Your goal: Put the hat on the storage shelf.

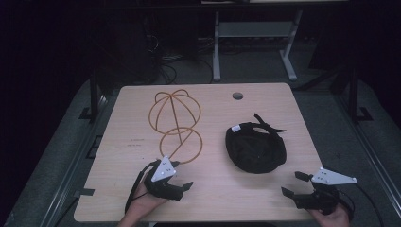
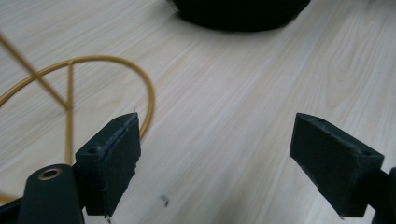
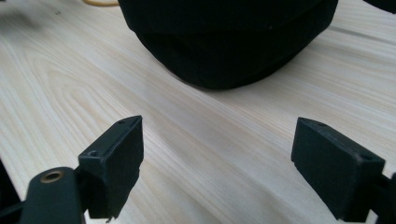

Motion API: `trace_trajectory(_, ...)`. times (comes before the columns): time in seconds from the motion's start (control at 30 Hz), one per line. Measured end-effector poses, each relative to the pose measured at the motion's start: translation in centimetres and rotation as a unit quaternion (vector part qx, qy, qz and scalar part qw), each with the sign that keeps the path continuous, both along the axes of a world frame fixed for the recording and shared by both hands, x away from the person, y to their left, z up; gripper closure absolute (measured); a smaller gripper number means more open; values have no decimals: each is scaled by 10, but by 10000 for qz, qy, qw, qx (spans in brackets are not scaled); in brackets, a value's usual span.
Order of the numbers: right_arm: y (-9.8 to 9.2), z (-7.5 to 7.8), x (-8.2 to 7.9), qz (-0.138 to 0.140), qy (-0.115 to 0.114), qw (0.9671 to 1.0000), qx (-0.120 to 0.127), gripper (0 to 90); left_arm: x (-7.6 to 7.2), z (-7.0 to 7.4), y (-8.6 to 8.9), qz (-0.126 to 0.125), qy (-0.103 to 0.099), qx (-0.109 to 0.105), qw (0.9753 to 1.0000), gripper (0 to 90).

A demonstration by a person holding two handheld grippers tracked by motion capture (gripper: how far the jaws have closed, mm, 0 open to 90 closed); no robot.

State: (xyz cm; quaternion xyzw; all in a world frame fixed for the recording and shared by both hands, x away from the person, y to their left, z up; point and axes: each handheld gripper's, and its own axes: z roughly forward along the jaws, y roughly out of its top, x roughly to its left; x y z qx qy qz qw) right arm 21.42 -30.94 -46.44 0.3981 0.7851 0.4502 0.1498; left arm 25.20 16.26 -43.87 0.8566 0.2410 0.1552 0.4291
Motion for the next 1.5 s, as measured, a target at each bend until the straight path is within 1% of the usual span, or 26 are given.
trace_trajectory(0.07,1,0,0,1,20,10000,-3,165,0,2,-7,-133,-24,63,9999,164)
trace_trajectory(0.1,2,0,0,8,11,10000,-18,164,-1,2,-10,-166,-24,57,9998,163)
trace_trajectory(0.13,2,0,0,4,10,10000,-21,165,-1,2,-14,-191,21,6,9998,163)
trace_trajectory(0.2,3,0,0,13,23,10000,-24,165,0,2,-19,-254,34,21,9997,163)
trace_trajectory(0.23,4,0,-1,19,21,10000,-29,165,1,2,-21,-279,92,-31,9996,163)
trace_trajectory(0.27,4,0,-1,34,30,10000,-5,165,0,3,-23,-284,105,-37,9995,163)
trace_trajectory(0.3,4,0,-1,59,55,10000,58,165,-1,3,-26,-322,74,41,9994,163)
trace_trajectory(0.4,3,-1,-1,82,75,9997,205,165,-1,4,-31,-367,95,61,9993,163)
trace_trajectory(0.5,1,-1,-2,35,74,9997,240,166,-1,4,-34,-397,84,72,9992,163)
trace_trajectory(0.53,1,-1,-2,27,66,9997,242,166,1,6,-37,-450,73,114,9989,163)
trace_trajectory(0.57,1,-1,-2,25,69,9997,229,166,2,7,-40,-472,35,108,9988,164)
trace_trajectory(0.67,1,-2,-2,15,81,9999,108,166,4,12,-48,-532,8,65,9986,164)
trace_trajectory(0.73,2,-2,-2,16,82,9999,70,166,6,15,-56,-598,57,26,9982,166)
trace_trajectory(0.77,3,-2,-2,7,83,9999,72,166,7,17,-59,-688,117,-6,9976,194)
trace_trajectory(0.8,3,-2,-2,11,83,9999,58,165,8,19,-64,-759,120,-12,9970,222)
trace_trajectory(0.87,3,-2,-2,11,84,10000,43,165,10,23,-73,-852,82,80,9963,221)
trace_trajectory(0.93,2,-3,-2,18,100,9999,34,166,13,27,-83,-898,-5,114,9959,218)
trace_trajectory(1.03,2,-3,-1,32,111,9999,27,167,18,32,-96,-1003,-28,126,9949,219)
trace_trajectory(1.13,1,-2,-2,46,85,9999,49,167,23,37,-108,-1133,-64,244,9932,220)
trace_trajectory(1.2,1,-2,-2,58,85,9999,37,167,27,38,-115,-1172,-28,255,9928,220)
trace_trajectory(1.3,1,-2,-2,75,75,9999,25,167,33,39,-124,-1231,-82,375,9916,219)
trace_trajectory(1.33,1,-3,-2,78,73,9999,21,168,36,39,-128,-1263,-70,443,9910,219)
trace_trajectory(1.4,1,-3,-2,99,102,9999,24,182,40,39,-132,-1294,-29,448,9906,219)
trace_trajectory(1.47,1,-3,-2,121,80,9999,21,186,44,41,-136,-1335,14,464,9900,220)
trace_trajectory(1.5,1,-3,-2,125,83,9999,20,185,46,41,-138,-1332,10,458,9900,221)
